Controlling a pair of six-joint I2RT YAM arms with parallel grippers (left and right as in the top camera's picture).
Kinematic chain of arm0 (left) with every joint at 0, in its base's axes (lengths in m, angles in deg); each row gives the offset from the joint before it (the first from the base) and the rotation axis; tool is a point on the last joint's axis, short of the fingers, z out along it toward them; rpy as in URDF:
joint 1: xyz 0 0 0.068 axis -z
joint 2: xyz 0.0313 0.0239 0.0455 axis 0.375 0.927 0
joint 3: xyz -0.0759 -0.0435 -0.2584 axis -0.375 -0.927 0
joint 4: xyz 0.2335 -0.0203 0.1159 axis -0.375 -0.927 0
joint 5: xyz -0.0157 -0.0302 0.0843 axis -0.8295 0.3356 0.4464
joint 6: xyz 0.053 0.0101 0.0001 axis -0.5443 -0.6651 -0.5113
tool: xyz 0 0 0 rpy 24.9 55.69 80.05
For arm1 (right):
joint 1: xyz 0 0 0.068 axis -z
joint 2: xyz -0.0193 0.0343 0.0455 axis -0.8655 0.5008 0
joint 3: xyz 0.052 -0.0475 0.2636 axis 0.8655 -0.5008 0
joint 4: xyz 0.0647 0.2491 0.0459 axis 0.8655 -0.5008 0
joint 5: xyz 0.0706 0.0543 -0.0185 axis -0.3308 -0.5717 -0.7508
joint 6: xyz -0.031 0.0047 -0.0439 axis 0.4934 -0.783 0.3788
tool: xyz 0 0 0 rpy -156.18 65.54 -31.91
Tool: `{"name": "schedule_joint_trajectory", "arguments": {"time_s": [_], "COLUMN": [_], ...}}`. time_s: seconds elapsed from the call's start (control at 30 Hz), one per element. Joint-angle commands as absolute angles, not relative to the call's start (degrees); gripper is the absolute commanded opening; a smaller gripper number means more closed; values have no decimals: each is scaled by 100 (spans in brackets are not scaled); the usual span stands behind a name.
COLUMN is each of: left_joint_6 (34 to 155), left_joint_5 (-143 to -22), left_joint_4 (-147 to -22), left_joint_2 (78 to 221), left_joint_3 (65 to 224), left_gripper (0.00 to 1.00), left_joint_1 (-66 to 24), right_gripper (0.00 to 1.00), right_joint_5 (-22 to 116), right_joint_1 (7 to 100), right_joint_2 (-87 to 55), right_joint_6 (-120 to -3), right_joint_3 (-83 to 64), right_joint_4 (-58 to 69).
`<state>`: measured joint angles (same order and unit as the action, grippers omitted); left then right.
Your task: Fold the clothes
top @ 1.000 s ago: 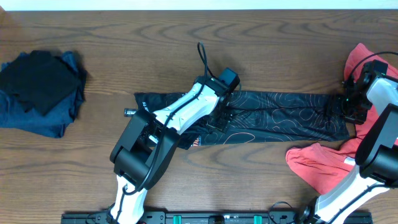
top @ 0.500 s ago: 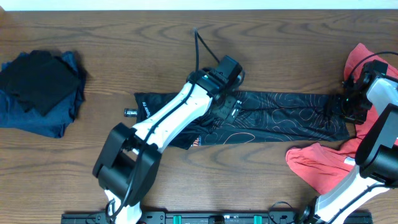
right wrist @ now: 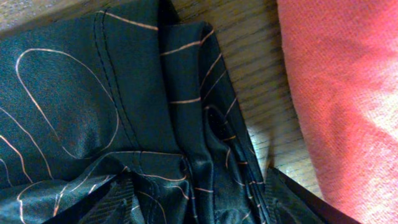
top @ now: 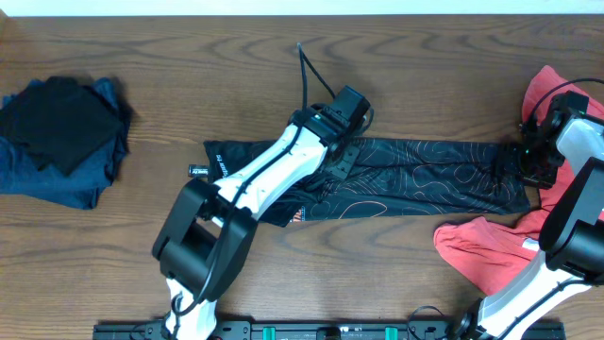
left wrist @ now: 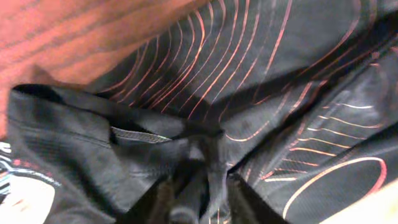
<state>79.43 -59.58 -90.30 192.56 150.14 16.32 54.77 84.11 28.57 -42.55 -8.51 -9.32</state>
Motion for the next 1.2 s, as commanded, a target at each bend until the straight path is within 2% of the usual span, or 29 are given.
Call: {"name": "schedule_joint_trajectory", "arguments": {"time_s": [0.0,0.07,0.1,0.13,0.63,0.73,0.87,1.0,1.17], "left_joint_6": [7973,7973,7975,7973,7975,7975,7975,7973,7969], "left_joint_5": [-5899,-5899,-5897,-5897,-5947,-6023,-6028,-6373,-7372], "left_joint_4": [-9033,-9030,-9030,-9030,-9118,-9137,-9135,-9137,-9043], "left_joint_2": [19422,19448,19455,19457,19660,19671,19682,19656,19465], "left_joint_3": [14936,14929,14929,14929,14914,14914,14914,14916,14923], "left_gripper": [30,33,41,42,41,30,23,7,6], "left_joint_1": [1647,1647,1647,1647,1658,1658,1658,1658,1735], "right_gripper": [67,68,67,67,67,68,68,68,68], "right_joint_5": [5753,5753,5753,5753,5753,5753,5753,5753,5753], "right_joint_1": [8404,8404,8404,8404,8404,8404,8404,8404,8404], "right_joint_2": [3331,3331,3331,3331,3331,3331,3331,3331,3331], "right_joint_6": [-4229,-4229,-4229,-4227,-4227,-4227,-4227,-4227,-4227], "right_joint_3": [-1168,-1168,-1168,-1168,-1168,-1168,-1168,-1168,-1168], "right_joint_4": [-843,-843,-843,-843,-836,-836,-838,-836,-821]}}
